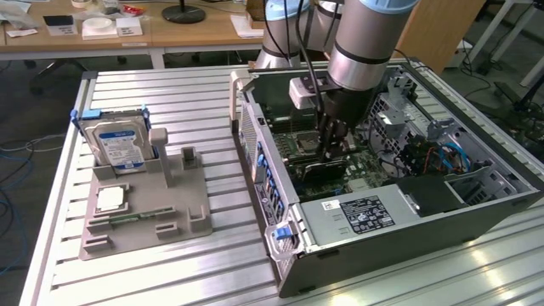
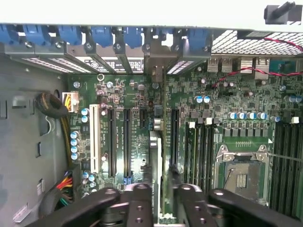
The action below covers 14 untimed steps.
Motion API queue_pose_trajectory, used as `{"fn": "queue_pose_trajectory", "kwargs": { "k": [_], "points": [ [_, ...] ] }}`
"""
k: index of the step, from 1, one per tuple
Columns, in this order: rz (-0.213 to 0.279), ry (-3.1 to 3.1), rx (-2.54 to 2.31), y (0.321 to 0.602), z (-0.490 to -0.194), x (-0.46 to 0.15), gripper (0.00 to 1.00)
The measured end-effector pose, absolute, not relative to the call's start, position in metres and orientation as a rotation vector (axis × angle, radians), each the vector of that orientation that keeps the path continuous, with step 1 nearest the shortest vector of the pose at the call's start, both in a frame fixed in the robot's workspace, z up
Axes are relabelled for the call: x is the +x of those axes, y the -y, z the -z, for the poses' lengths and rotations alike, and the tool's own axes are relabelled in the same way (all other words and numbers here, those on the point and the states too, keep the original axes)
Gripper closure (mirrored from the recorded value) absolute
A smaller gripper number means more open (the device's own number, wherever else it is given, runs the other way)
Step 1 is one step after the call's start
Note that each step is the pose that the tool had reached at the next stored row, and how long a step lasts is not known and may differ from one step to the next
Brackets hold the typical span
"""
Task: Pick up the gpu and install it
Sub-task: 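Insert the gpu into the slot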
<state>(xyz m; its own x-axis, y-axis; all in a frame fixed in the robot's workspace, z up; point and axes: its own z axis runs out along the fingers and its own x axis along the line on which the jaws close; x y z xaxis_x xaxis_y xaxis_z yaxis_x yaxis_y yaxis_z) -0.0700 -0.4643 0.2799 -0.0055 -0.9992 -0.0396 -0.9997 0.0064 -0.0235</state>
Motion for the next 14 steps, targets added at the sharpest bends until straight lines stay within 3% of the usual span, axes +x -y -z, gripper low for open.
{"fn": "queue_pose_trajectory", "kwargs": {
  "k": [2,3,5,14],
  "points": [
    [-0.017,-2.196,-2.183,0.4643,-0.2799,-0.07,0.79],
    [-0.017,-2.196,-2.183,0.4643,-0.2799,-0.07,0.79],
    [-0.017,-2.196,-2.183,0.4643,-0.2799,-0.07,0.9],
    [-0.017,-2.196,-2.183,0.4643,-0.2799,-0.07,0.89]
  ]
}}
